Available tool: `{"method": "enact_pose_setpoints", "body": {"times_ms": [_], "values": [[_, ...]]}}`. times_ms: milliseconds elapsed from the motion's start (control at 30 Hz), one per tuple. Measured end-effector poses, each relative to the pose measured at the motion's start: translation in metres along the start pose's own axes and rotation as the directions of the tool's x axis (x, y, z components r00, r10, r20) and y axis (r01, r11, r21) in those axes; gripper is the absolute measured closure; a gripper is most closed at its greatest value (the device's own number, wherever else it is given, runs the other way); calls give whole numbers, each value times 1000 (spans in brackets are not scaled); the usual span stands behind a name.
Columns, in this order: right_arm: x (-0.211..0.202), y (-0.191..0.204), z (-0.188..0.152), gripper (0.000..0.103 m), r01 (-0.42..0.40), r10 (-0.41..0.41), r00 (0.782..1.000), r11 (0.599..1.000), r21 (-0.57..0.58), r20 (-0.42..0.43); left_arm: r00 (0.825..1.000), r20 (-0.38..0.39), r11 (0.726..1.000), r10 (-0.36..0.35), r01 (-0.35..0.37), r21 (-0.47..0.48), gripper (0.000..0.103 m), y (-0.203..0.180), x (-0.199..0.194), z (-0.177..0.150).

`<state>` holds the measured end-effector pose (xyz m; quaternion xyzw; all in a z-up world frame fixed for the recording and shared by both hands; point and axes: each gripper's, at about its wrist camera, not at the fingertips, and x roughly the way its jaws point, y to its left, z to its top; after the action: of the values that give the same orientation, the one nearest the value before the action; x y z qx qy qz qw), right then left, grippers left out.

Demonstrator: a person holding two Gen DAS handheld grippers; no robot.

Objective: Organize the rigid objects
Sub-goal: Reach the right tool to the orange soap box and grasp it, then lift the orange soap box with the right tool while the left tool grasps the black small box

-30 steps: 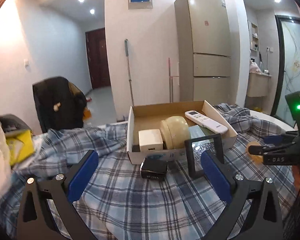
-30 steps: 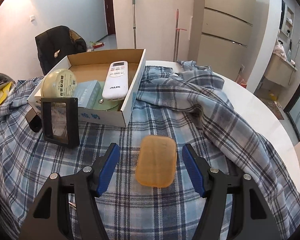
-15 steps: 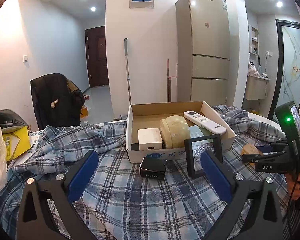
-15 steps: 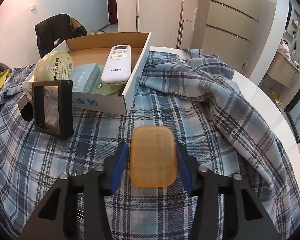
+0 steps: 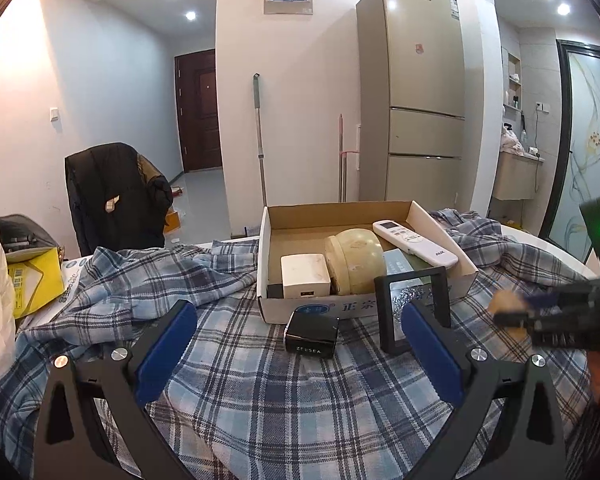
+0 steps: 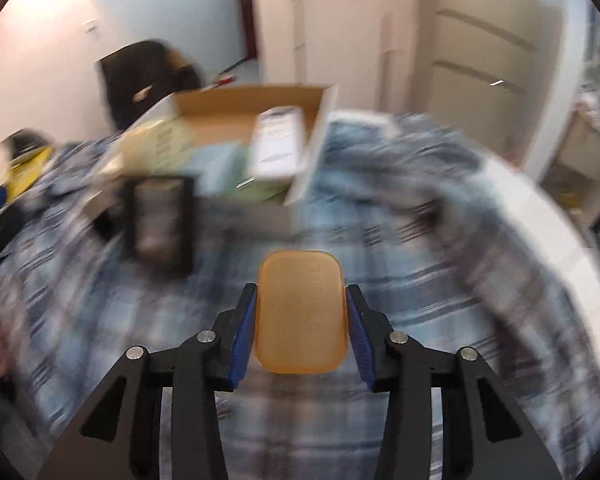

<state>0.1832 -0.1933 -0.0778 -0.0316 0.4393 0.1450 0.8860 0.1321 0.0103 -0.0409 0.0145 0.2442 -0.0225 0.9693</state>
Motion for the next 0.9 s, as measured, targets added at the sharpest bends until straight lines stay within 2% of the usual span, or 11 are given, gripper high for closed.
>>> {"method": "enact_pose_setpoints", "body": {"times_ms": [100,233,300,567,900], "values": [[4,13,-4,61,-52,51,998,998,-33,-33,1000,-4,1000,5,-5,4,0,-1,1,0],[8,10,-6,61,-47,46,998,999,-20,-43,1000,1,1000,2,-2,19,0,-3,0,0],[14,7,-6,61,-48,46,996,999,-19,-78,1000,1,1000,3,-3,23,0,-4,0,0],[22,16,-10,61,21,-27,997,995,-94,-66,1000,-1,1000,12,-12,24,0,-5,0,0],[11,20,-10,61,57,-59,998,992,-113,-16,1000,-5,1000,5,-5,20,0,-4,2,0]]}}
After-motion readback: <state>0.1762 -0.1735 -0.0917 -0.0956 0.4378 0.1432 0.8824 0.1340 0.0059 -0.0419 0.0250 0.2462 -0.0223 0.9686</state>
